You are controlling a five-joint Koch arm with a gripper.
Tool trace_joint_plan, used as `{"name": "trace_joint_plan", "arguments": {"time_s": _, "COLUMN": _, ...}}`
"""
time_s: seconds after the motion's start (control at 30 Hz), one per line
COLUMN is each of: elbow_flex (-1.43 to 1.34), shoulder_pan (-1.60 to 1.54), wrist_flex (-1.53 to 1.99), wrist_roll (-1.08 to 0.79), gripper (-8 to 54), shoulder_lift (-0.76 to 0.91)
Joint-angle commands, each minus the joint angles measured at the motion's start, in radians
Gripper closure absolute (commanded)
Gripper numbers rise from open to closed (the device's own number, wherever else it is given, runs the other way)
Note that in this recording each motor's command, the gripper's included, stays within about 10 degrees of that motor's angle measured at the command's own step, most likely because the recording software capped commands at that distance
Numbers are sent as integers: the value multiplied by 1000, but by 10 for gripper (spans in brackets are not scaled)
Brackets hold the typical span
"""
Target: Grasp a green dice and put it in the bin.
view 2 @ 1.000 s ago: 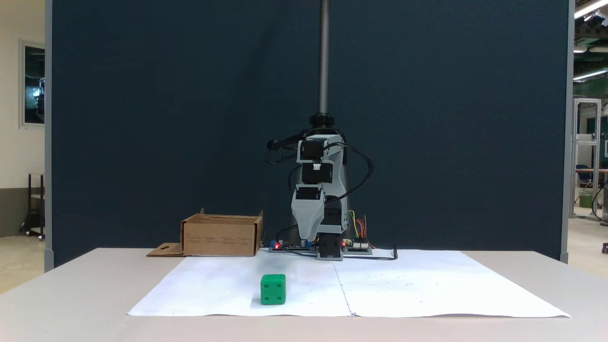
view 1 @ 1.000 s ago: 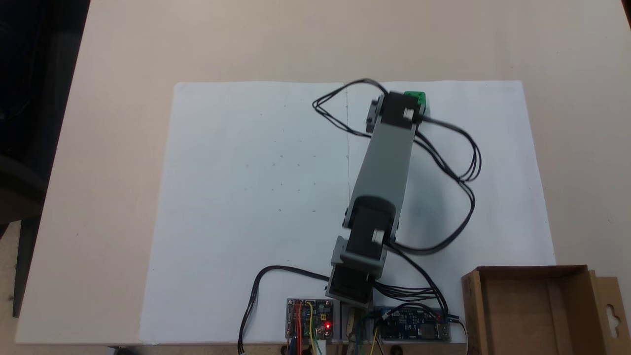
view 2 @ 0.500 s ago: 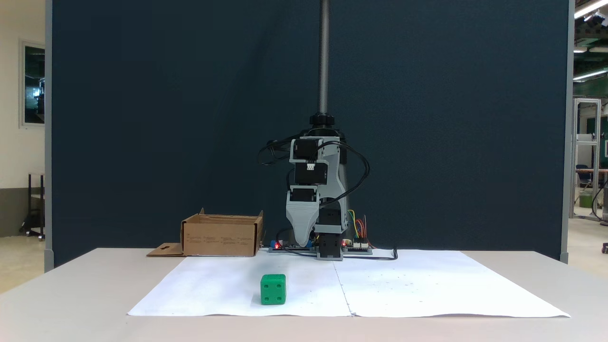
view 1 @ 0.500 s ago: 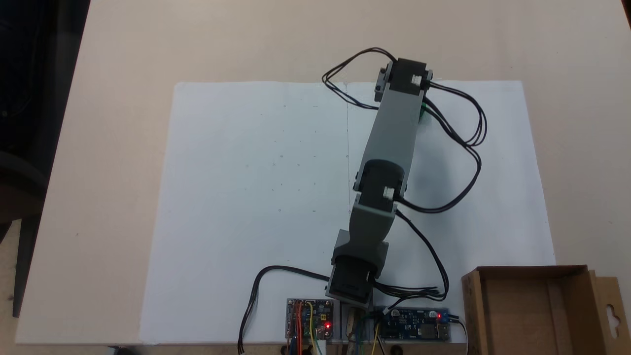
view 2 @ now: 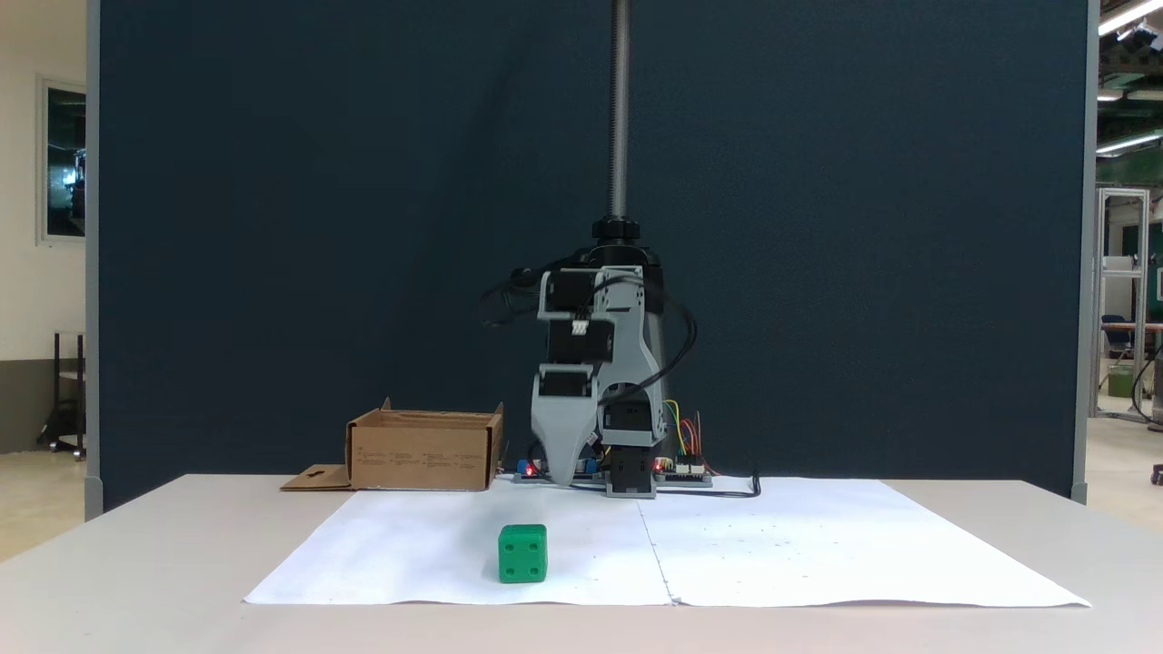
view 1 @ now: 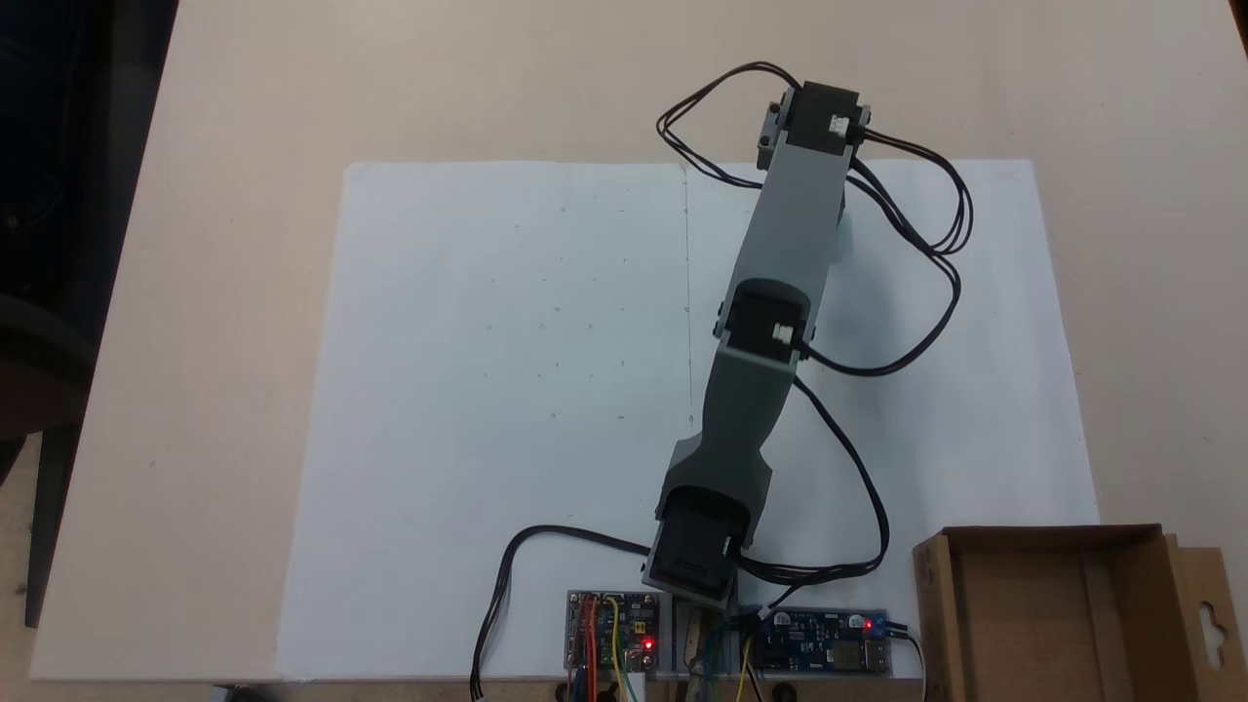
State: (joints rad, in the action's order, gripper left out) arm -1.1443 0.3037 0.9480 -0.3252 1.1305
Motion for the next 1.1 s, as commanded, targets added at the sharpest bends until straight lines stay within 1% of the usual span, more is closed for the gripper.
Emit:
{"name": "trace_joint_plan", "arguments": {"time_s": 0.0, "elbow_flex": 69, "shoulder_pan": 29, "wrist_flex": 31, "wrist_roll": -107, "gripper": 25, "shoulder_lift": 0}}
{"name": "trace_joint_plan", "arguments": {"time_s": 0.27, "elbow_flex": 186, "shoulder_pan": 87, "wrist_flex": 31, "wrist_roll": -153, "gripper": 25, "shoulder_lift": -115}}
{"name": "trace_joint_plan", "arguments": {"time_s": 0.47, "elbow_flex": 215, "shoulder_pan": 95, "wrist_flex": 31, "wrist_roll": -167, "gripper": 25, "shoulder_lift": -163}}
{"name": "trace_joint_plan", "arguments": {"time_s": 1.07, "elbow_flex": 259, "shoulder_pan": 94, "wrist_flex": 31, "wrist_roll": -189, "gripper": 33, "shoulder_lift": -233}}
